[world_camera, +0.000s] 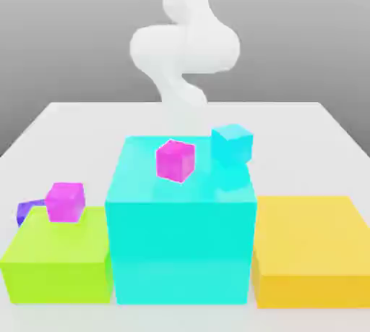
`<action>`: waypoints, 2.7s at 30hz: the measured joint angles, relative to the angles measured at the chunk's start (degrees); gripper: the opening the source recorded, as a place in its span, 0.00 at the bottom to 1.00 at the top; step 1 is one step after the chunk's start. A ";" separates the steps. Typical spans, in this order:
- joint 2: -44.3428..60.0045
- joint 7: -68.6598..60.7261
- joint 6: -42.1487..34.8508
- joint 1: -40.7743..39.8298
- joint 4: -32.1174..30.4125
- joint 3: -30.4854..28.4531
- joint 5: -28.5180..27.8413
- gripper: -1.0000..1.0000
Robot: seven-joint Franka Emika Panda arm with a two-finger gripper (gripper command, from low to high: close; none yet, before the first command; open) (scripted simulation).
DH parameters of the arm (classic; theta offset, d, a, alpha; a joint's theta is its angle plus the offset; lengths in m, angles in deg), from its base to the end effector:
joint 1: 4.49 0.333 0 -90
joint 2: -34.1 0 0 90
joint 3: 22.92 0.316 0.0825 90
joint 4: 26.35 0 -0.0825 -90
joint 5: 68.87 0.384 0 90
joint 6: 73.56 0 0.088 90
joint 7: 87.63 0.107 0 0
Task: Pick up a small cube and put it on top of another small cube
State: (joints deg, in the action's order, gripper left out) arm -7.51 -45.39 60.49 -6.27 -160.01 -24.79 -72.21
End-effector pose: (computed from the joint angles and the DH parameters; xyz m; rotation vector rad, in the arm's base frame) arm 0.3746 -0.0291 0.6720 -2.5481 1.0423 -1.0121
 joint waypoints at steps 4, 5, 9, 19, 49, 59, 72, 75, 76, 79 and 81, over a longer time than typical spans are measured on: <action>6.89 -6.40 3.60 -2.91 -3.06 -3.97 -4.88 0.50; 8.53 -8.07 4.45 -3.57 -3.79 -5.11 -5.92 0.50; 14.98 -15.19 7.85 -6.04 -6.71 -10.31 -9.33 0.50; 31.39 -39.03 17.35 -10.74 -14.28 -25.72 -9.42 0.50; 46.15 -68.89 24.63 -25.33 -21.01 -23.39 7.01 0.00; 33.43 -40.60 12.85 -23.37 -20.68 -20.02 -7.71 0.00; 20.12 -20.18 -0.85 -21.68 -20.57 -11.31 -3.69 0.00; 22.24 -19.05 2.25 -21.14 -21.79 -11.05 -2.41 0.00; 23.76 -19.12 4.37 -21.00 -22.41 -11.21 -2.19 0.00; 26.99 -19.37 8.88 -20.92 -23.70 -11.47 -1.86 1.00; 26.99 -19.37 8.88 -20.92 -23.70 -11.47 -1.86 1.00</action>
